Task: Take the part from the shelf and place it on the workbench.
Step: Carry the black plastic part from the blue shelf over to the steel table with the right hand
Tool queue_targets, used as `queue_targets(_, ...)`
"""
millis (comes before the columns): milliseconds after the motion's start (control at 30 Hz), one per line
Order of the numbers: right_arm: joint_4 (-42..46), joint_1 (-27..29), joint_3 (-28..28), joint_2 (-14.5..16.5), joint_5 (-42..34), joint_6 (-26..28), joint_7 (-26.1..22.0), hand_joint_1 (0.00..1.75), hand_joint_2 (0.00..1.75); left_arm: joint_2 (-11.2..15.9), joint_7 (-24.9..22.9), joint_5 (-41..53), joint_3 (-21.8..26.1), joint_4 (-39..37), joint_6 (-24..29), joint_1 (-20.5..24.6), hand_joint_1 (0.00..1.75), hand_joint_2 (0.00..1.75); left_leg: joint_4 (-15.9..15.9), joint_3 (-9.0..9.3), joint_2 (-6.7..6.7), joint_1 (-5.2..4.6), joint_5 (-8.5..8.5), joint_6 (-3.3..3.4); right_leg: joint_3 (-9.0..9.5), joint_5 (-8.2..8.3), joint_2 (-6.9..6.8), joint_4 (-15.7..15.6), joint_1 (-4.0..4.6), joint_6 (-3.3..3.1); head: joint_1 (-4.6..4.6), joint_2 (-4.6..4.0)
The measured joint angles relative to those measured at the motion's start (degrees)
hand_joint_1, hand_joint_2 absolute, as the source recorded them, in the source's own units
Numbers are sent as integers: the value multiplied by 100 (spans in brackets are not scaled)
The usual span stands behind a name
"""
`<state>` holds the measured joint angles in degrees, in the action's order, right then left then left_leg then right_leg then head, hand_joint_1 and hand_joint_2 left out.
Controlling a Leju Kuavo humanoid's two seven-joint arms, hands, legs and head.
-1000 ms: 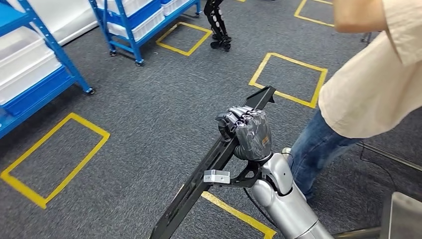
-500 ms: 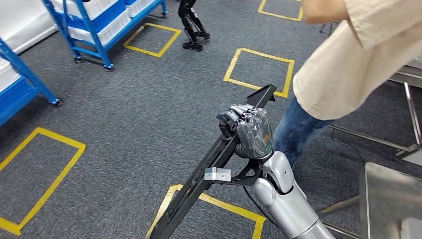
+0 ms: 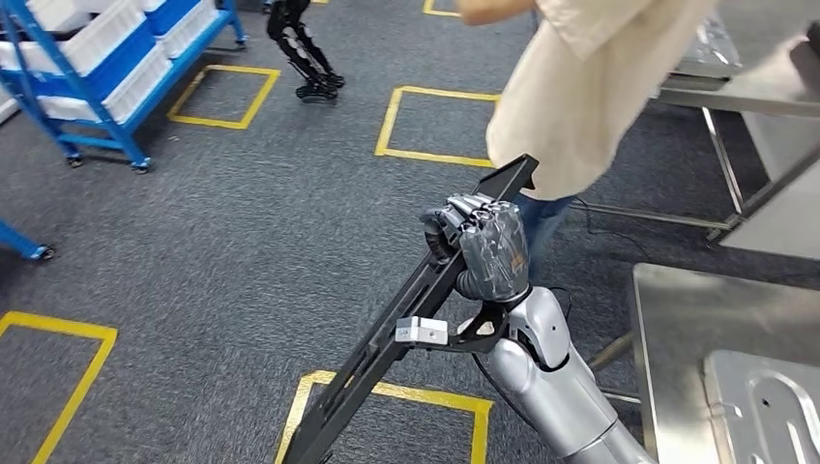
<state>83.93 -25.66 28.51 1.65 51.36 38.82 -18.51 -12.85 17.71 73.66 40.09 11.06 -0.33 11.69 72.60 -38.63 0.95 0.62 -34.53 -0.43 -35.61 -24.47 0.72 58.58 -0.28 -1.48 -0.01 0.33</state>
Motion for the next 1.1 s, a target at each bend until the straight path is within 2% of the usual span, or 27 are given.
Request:
queue_targets(33, -3, 4, 1, 3, 0, -2, 0, 175, 175, 3, -4, -4, 0, 0, -2, -11, 0, 175, 192, -110, -28, 0, -13, -2, -2, 0, 92, 9, 2, -1, 0, 0)
queue_targets(67, -5, 6, 2, 3, 0, -4, 0, 175, 175, 7, -8, -7, 0, 0, -2, -16, 0, 175, 169, -126, -45, 0, 90, 3, -2, 0, 182, 20, 3, 0, 0, 0)
queue_targets(100, -7, 7, 2, 4, 0, -7, 0, 175, 175, 10, -9, -11, 0, 0, -2, -16, 0, 175, -58, -48, -75, 1, 288, 16, -2, -2, 273, 33, 3, 3, -1, 0)
queue_targets(167, -7, 4, 2, 6, 0, -10, 0, 175, 175, 18, -10, -20, 1, 0, -2, -7, 0, 175, -813, 253, -309, 14, 693, 61, -15, -10, 436, 67, 3, 27, 0, 0)
queue_targets(200, -7, 2, 2, 8, 0, -13, 0, 175, 175, 22, -11, -23, 1, 0, -3, -3, 0, 175, -1101, 373, -428, 20, 795, 82, -36, -9, 509, 85, 1, 54, 0, 0)
queue_targets(233, -8, 2, 2, 9, 0, -17, 0, 175, 175, 25, -13, -26, 1, 0, -3, -2, 0, 175, -1263, 439, -515, 20, 823, 99, -61, -3, 574, 94, -7, 87, 0, 0)
queue_targets(267, -8, 2, 1, 8, -1, -22, 0, 175, 175, 28, -15, -27, 1, 0, -4, -2, 0, 175, -1310, 460, -517, 13, 805, 116, -87, 11, 641, 93, -18, 130, 0, 0)
queue_targets(300, -8, 3, 0, 7, -4, -23, 0, 175, 175, 24, -18, -27, 0, 0, -5, 2, 0, 175, -1335, 469, -458, 16, 819, 137, -109, 28, 705, 82, -24, 175, -1, 0)
queue_targets(333, -6, 5, -2, 4, -9, -24, -1, 175, 175, 21, -19, -27, 0, 1, -6, 10, 0, 175, -1368, 478, -391, 22, 840, 167, -128, 22, 682, 93, -23, 209, 2, 0)
queue_targets(400, -1, -6, -5, 0, -23, -20, -5, 175, 175, 13, -20, -26, -1, 4, -8, 28, 0, 175, -1440, 500, -244, 50, 883, 243, -251, -145, 407, 330, -2, 262, 21, 0)
queue_targets(433, 2, -9, -5, -1, -30, -20, -8, 175, 175, 14, -21, -25, -1, 6, -9, 30, 0, 175, -1456, 506, -169, 48, 890, 268, -381, -310, 210, 609, -8, 278, 31, 0)
queue_targets(467, 2, -12, -5, -2, -37, -20, -9, 175, 175, 18, -22, -24, -2, 7, -9, 23, 0, 175, -1459, 506, -92, 45, 888, 285, -548, -487, 77, 956, -19, 300, 38, 0)
queue_targets(500, 1, -8, -5, -3, -44, -20, -9, 175, 175, 21, -24, -23, -2, 7, -9, 13, 0, 175, -1456, 505, -9, 43, 882, 288, -710, -619, 13, 1288, -40, 323, 37, 0)
queue_targets(533, -1, -1, -5, -5, -49, -20, -9, 175, 175, 25, -25, -23, -1, 7, -9, 4, 0, 175, -1452, 505, 76, 44, 873, 286, -812, -663, -21, 1497, -63, 346, 37, 0)
queue_targets(567, -2, 4, -5, -8, -52, -20, -9, 175, 175, 26, -25, -22, -1, 7, -9, 0, 0, 175, -1447, 507, 161, 46, 861, 278, -814, -602, -51, 1508, -86, 366, 37, 0)
queue_targets(600, -3, 6, -5, -9, -55, -20, -9, 175, 175, 24, -25, -21, -1, 7, -9, 1, 0, 175, -1438, 515, 239, 49, 844, 263, -702, -449, -98, 1302, -103, 379, 37, 0)
queue_targets(633, -3, 5, -5, -10, -56, -20, -9, 175, 175, 22, -25, -20, -2, 7, -10, 4, 0, 175, -1427, 529, 310, 52, 823, 242, -505, -256, -201, 944, -111, 382, 38, 0)
queue_targets(700, 0, -5, -5, -8, -57, -20, -10, 175, 175, 20, -24, -19, -2, 7, -11, 6, 0, 175, -1403, 559, 430, 26, 774, 174, -160, -31, -476, 286, -62, 346, 36, 0)
queue_targets(733, 1, -9, -5, -7, -58, -20, -10, 175, 175, 21, -24, -18, -2, 7, -11, 7, 0, 175, -1397, 576, 486, 8, 753, 137, -87, -6, -552, 129, -34, 316, 34, 0)
queue_targets(767, 2, -11, -5, -7, -58, -20, -10, 175, 175, 22, -24, -18, -2, 7, -11, 9, 0, 175, -1398, 593, 548, -9, 738, 103, -82, -24, -549, 85, -6, 283, 32, 0)
queue_targets(833, 3, -8, -6, -9, -59, -20, -11, 175, 175, 22, -25, -18, -2, 8, -11, 25, 0, 175, -1401, 631, 637, -2, 700, 34, -89, -11, -392, 69, -19, 210, 31, 0)
queue_targets(900, 7, -18, -7, -7, -58, -19, -11, 175, 175, 22, -22, -16, -3, 9, -11, 38, 0, 175, -1180, 563, 428, 31, 512, -19, -69, 10, -247, 34, -52, 127, 30, 0)
queue_targets(967, 8, -26, -5, -2, -58, -19, -11, 175, 175, 26, -22, -16, -3, 9, -11, 23, 0, 175, -541, 276, 99, 54, 166, -37, -60, 22, -98, 20, -62, 71, 28, 0)
queue_targets(1000, 5, -23, -4, -1, -58, -20, -11, 175, 175, 29, -23, -14, -3, 9, -11, 5, 0, 175, -174, 91, 20, 58, 26, -41, -62, 25, -13, 23, -57, 58, 27, 0)
queue_targets(1033, 3, -18, -4, -2, -59, -20, -11, 175, 175, 34, -24, -13, -3, 9, -11, -13, 0, 175, 83, -48, -20, 57, -25, -45, -62, 25, 78, 29, -52, 55, 27, 0)
queue_targets(1067, 1, -13, -4, -3, -59, -20, -11, 175, 175, 40, -25, -11, -4, 9, -11, -27, 0, 175, 163, -112, -40, 57, 26, -43, -62, 25, 171, 37, -48, 55, 27, 0)
queue_targets(1100, 1, -10, -5, -4, -59, -20, -11, 175, 175, 44, -25, -9, -4, 9, -11, -34, 0, 175, 33, -78, -55, 58, 182, -35, -62, 24, 265, 48, -47, 57, 27, 0)
